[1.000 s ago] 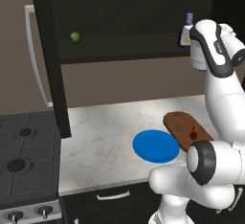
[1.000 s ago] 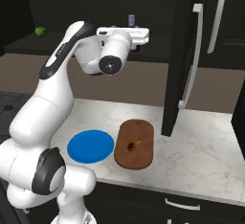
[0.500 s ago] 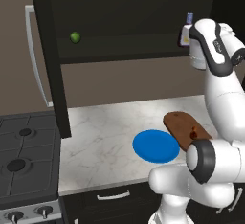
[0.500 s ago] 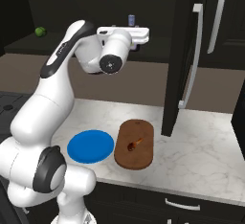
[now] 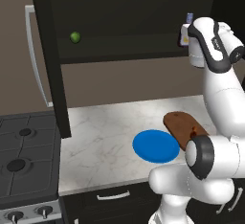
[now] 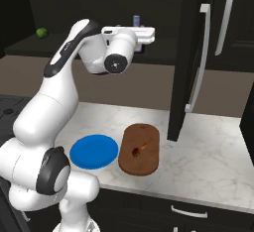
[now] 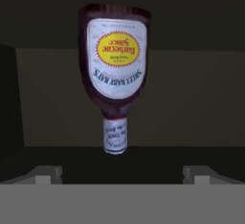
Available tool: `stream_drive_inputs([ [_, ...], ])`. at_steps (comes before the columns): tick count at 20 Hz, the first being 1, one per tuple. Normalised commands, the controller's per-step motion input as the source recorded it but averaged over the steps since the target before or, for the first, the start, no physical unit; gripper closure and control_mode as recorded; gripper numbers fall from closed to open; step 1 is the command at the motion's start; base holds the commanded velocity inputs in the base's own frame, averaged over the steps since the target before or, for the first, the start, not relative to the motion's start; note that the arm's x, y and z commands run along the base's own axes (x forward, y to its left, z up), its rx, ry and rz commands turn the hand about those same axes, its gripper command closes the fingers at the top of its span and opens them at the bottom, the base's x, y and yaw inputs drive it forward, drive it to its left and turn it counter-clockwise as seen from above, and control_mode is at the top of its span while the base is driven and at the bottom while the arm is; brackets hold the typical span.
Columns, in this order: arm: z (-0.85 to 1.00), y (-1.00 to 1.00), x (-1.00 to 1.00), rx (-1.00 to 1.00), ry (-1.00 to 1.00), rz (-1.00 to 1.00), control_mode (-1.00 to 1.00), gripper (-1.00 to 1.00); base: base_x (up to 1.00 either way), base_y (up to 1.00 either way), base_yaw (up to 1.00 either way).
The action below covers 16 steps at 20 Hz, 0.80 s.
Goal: Pick the chicken drumstick from the plate and place it on the cutting board. Then pick the condiment bottle from the cabinet and place it next to the cutting board.
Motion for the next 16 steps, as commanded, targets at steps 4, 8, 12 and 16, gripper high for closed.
stream_drive_inputs([
  [4,-0.03,0.00,0.10,0.00,0.00,0.00,-1.00,-1.00,0.00,0.00,0.00],
  [8,-0.04,0.00,0.09,0.00,0.00,0.00,-1.00,-1.00,0.00,0.00,0.00],
  [12,-0.08,0.00,0.11,0.00,0.00,0.00,-1.00,-1.00,0.00,0.00,0.00],
  [16,-0.07,0.00,0.12,0.00,0.00,0.00,-1.00,-1.00,0.00,0.00,0.00],
])
